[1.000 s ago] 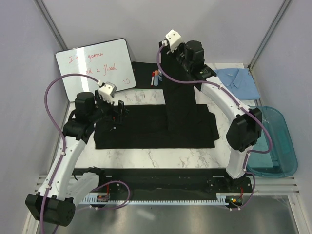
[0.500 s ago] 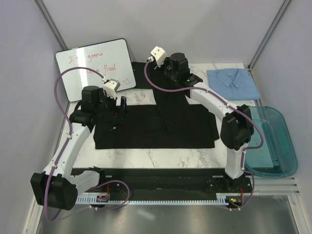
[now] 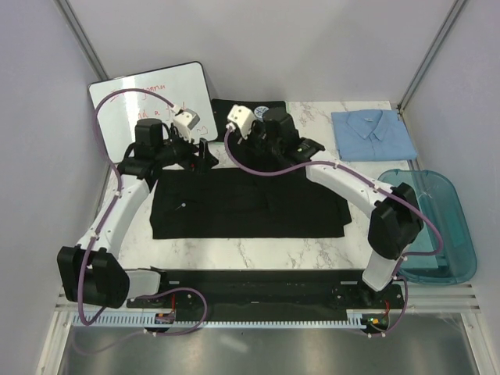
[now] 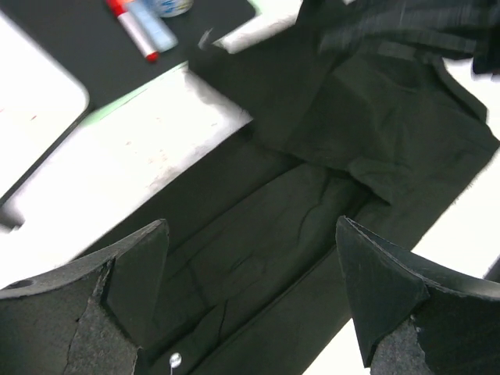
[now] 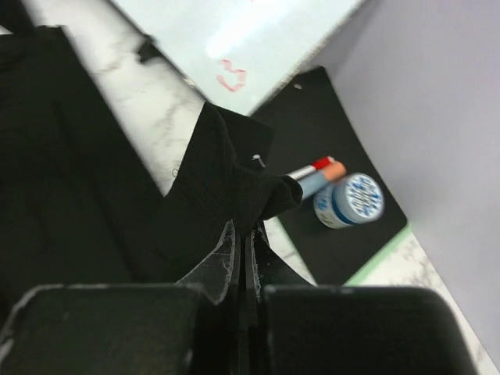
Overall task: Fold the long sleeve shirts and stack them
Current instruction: Fold the shirt
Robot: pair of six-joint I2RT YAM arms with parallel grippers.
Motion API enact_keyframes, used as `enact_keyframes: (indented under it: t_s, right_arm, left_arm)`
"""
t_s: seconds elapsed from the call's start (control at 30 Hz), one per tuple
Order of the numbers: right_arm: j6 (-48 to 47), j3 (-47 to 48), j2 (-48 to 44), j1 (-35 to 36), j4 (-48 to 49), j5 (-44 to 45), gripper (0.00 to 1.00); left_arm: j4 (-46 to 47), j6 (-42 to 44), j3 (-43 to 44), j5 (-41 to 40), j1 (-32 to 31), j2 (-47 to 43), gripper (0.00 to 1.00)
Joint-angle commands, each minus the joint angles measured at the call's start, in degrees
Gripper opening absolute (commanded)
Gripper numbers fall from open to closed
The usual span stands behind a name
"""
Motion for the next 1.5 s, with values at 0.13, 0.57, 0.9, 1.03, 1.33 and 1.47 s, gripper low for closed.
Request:
enact_keyframes:
  t_s: [0.13, 0.57, 0.9, 1.03, 1.33, 1.47]
  right_arm:
    - [0.4, -2.4, -4.6, 3.2, -4.3, -8.6, 0.00]
    - [0.0, -3.2, -6.0, 3.4, -6.4, -13.9, 0.03]
    - [-1.3, -3.2, -8.1, 2.9, -8.7, -15.1, 0.22]
    - [-1.8, -4.3, -10.5, -1.6, -12.1, -19.0, 0.98]
    - [-8.4, -11.4, -14.0, -6.0, -13.2, -28.8, 0.98]
    - [-8.3, -9.4, -10.5, -5.9, -12.3, -27.9, 0.98]
  left_arm:
    - [3.0, 13.7, 4.1, 13.6, 0.3, 3.7, 0.93]
    - [5.7, 20.2, 5.2, 23.3, 0.2, 9.6, 0.84]
    - [-0.4, 26.3, 9.9, 29.4, -0.3, 12.8, 0.05]
    - [-6.8, 38.3, 9.4, 32.6, -0.2, 9.2, 0.02]
    - [-8.6, 53.1, 4.6, 35.5, -0.3, 2.1, 0.02]
    - [-12.1, 60.8, 2.7, 35.6, -1.3, -0.1, 0.02]
